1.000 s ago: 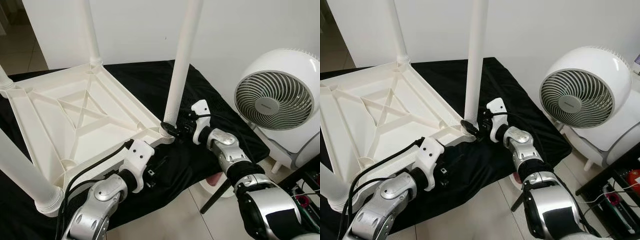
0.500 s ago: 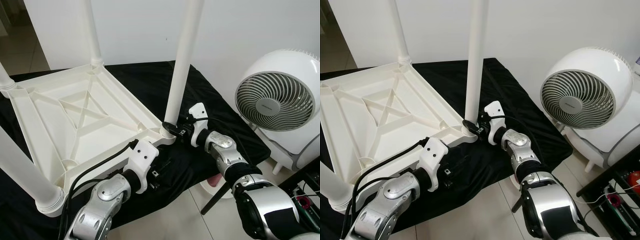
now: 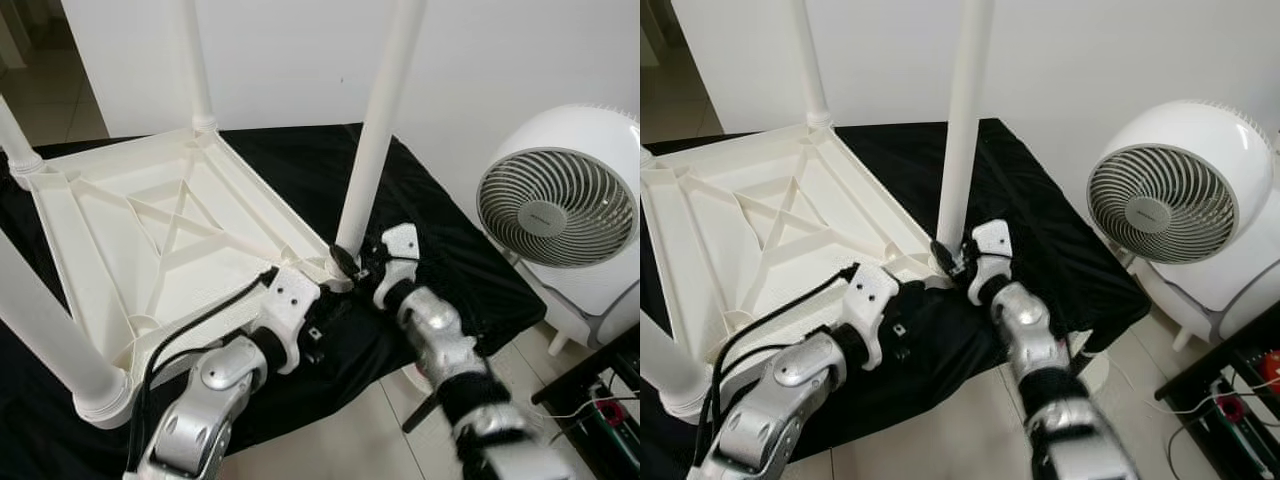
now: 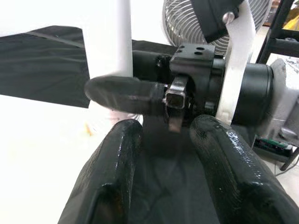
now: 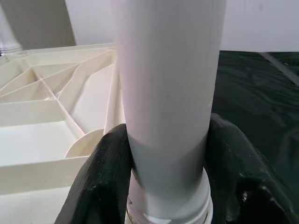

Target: Building children table

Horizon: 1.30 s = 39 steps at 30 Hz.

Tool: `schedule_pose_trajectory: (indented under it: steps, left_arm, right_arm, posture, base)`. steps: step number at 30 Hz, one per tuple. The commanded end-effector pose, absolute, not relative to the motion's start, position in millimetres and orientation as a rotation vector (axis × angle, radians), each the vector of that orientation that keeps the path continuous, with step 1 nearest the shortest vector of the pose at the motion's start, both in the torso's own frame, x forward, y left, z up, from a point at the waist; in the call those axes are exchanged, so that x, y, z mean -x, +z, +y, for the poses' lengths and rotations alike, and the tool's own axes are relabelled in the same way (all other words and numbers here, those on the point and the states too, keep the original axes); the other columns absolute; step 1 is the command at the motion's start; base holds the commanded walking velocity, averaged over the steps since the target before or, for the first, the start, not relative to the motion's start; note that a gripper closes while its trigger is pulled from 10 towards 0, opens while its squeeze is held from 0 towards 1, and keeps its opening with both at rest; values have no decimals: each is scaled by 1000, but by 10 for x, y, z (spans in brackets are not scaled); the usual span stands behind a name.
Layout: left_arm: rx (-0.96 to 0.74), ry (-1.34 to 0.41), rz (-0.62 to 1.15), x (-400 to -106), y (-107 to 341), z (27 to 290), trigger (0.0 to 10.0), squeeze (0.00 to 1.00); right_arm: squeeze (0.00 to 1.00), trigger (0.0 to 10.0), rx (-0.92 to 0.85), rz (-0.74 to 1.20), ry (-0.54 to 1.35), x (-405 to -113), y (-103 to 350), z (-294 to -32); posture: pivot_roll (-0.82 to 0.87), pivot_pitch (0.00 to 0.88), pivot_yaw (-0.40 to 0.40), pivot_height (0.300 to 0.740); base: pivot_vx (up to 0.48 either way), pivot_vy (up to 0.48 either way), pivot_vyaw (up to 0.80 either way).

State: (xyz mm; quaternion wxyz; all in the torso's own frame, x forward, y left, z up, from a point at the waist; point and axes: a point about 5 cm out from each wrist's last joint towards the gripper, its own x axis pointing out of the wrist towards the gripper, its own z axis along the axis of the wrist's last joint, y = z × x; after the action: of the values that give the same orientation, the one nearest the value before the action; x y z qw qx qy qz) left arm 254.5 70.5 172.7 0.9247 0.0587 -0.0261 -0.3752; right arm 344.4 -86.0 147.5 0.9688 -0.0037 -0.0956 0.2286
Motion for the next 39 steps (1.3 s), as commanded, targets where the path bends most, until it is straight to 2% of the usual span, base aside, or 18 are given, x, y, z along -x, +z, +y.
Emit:
schedule_pose_trajectory:
  steps: [1, 8, 10, 17, 18, 19, 20, 21, 22, 23, 24, 32, 34, 38, 39]
  left_arm:
    - [-124, -679, -46, -2587, 1696, 742, 10000, 0]
    - [-135, -681, -44, -2615, 1682, 749, 10000, 0]
    - [-141, -678, -47, -2632, 1679, 758, 10000, 0]
    - [-140, -660, -51, -2636, 1671, 783, 10000, 0]
    - [-140, -655, -51, -2634, 1667, 793, 10000, 0]
    - [-140, -653, -51, -2633, 1664, 799, 10000, 0]
    - [-141, -648, -50, -2630, 1659, 812, 10000, 0]
    - [-141, -648, -50, -2630, 1659, 812, 10000, 0]
    - [-143, -642, -48, -2628, 1657, 832, 10000, 0]
    - [-143, -642, -48, -2628, 1657, 832, 10000, 0]
    - [-144, -640, -48, -2627, 1657, 839, 10000, 0]
    - [-151, -634, -49, -2642, 1656, 866, 10000, 0]
    - [-149, -629, -57, -2650, 1677, 861, 10000, 0]
    - [-148, -630, -61, -2652, 1686, 858, 10000, 0]
    - [-149, -630, -62, -2653, 1690, 858, 10000, 0]
  right_arm:
    - [0, 0, -9, -125, 406, -3408, 1336, -891]
    - [0, 0, -52, -104, 296, -3316, 1308, -729]
    - [0, 0, -82, -100, 267, -3219, 1364, -580]
    - [0, 0, -80, -85, 271, -3116, 1399, -561]
    - [0, 510, -73, -85, 275, -3109, 1405, -568]
    - [0, 510, -68, -83, 273, -3100, 1415, -570]
    - [0, 10000, -72, -94, 297, -3099, 1436, -572]
    - [0, 10000, -72, -94, 297, -3099, 1436, -572]
    - [412, 10000, -80, -109, 320, -3110, 1474, -601]
    - [412, 10000, -80, -109, 320, -3110, 1474, -601]
    - [1000, 10000, -82, -120, 337, -3118, 1494, -617]
    - [1000, 10000, -72, -146, 424, -3150, 1606, -771]
    - [1000, 10000, -6, -160, 587, -3253, 1675, -1023]
    - [1000, 10000, 34, -164, 670, -3280, 1705, -1095]
    - [0, 10000, 56, -160, 722, -3306, 1712, -1129]
  posture:
    - [71, 54, -95, 740]
    - [56, 52, -93, 740]
    - [52, 50, -102, 740]
    - [55, 54, -105, 740]
    - [57, 56, -108, 740]
    - [57, 56, -108, 740]
    - [59, 60, -104, 740]
    - [59, 60, -104, 740]
    - [59, 64, -104, 740]
    - [59, 64, -104, 740]
    - [59, 66, -103, 740]
    - [54, 70, -100, 740]
    - [54, 69, -96, 740]
    - [55, 69, -92, 740]
    - [56, 68, -91, 740]
  base:
    - [0, 0, 0]
    - [0, 0, 0]
    - [0, 0, 0]
    - [0, 0, 0]
    - [0, 0, 0]
    - [0, 0, 0]
    - [0, 0, 0]
    - [0, 0, 0]
    - [0, 0, 0]
    - [0, 0, 0]
    - [0, 0, 0]
    - [0, 0, 0]
    - [0, 0, 0]
    - [0, 0, 0]
    - [0, 0, 0]
